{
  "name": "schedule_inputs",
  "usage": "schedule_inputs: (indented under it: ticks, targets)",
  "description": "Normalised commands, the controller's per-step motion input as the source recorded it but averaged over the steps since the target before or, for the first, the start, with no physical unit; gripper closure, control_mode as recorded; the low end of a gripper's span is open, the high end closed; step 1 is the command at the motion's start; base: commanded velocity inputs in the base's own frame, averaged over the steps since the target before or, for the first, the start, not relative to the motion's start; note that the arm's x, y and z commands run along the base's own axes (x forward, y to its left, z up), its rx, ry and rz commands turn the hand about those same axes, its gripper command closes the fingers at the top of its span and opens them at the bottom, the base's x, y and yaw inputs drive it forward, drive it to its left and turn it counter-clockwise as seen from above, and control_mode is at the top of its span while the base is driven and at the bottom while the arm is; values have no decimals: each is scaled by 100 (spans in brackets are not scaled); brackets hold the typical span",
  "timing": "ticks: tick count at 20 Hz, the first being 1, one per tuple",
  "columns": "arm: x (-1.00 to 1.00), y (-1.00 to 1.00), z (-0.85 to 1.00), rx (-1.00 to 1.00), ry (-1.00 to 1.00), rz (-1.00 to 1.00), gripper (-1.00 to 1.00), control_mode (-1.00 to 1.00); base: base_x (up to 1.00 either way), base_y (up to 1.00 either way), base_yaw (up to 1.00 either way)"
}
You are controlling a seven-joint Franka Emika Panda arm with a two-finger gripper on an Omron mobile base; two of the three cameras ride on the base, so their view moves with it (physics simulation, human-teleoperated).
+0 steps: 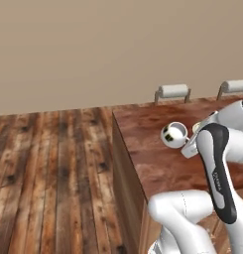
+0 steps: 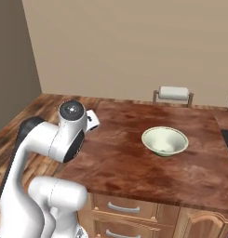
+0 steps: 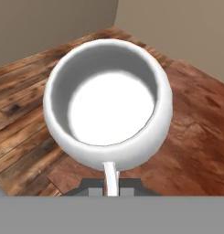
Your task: Clear the mugs and bowl far away from the sink.
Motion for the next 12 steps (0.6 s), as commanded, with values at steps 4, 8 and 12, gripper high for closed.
schedule_inputs:
  ticks: [4, 8, 12]
  targets:
    - [0, 0, 0, 0, 0, 0, 100, 100, -3, -3, 0]
    - [0, 0, 0, 0, 0, 0, 100, 100, -34, -30, -2]
    - [0, 0, 0, 0, 0, 0, 100, 100, -35, -55, -9]
